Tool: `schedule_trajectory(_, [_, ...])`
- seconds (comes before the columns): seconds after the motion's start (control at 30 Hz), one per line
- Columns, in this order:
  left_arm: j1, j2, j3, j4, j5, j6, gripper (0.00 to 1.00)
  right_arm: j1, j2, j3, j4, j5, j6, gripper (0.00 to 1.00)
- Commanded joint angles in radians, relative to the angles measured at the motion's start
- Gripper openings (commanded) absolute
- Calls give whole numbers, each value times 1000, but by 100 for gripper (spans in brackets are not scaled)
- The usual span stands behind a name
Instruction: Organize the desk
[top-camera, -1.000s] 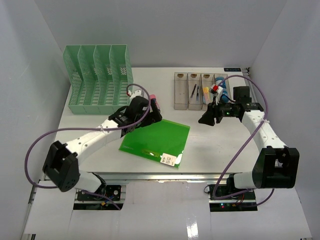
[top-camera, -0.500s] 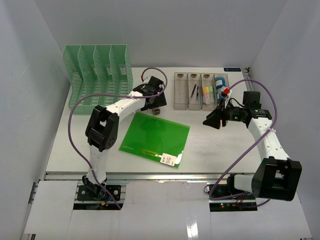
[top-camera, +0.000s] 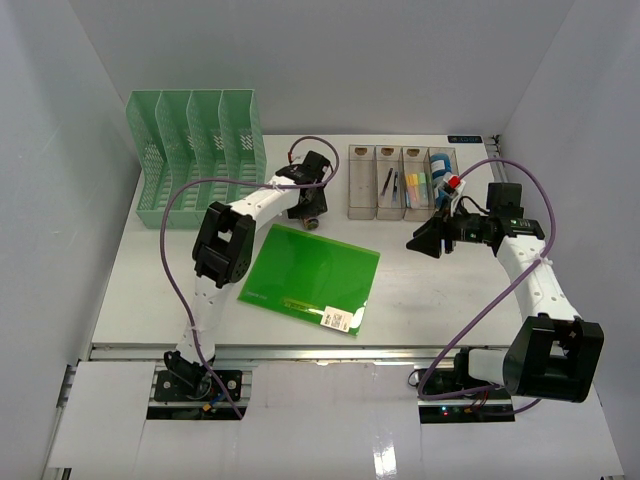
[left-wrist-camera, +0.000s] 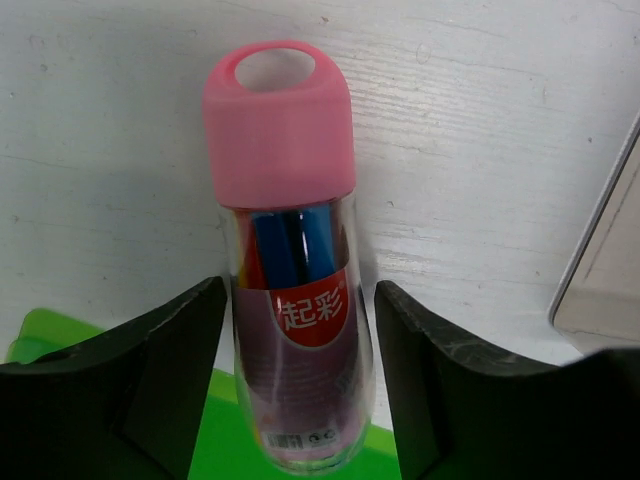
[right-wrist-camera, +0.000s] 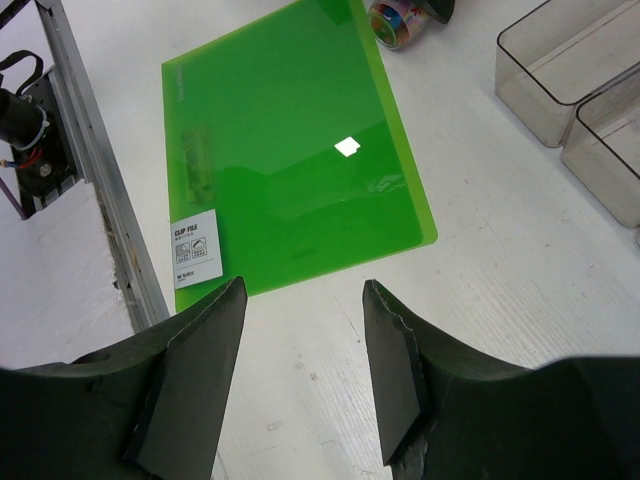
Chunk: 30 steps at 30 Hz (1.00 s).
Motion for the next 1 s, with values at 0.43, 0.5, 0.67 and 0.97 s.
schedule_trajectory(0.43, [-19,-275,-89,134,187,66,2,-37,-23,-14,5,-20,-26,57])
schedule_trajectory(0.5, [-47,-312,-105,168,225,73,2,-42,-25,-15,5,-21,-26,57])
schedule_trajectory(0.67, [-105,-305,-40,227,308,65,2,-57,-24,-15,5,-22,-27,57])
schedule_trajectory(0.97, [-145,-74,303,199,344,44,5,-96,-20,-21,5,-47,-28,57])
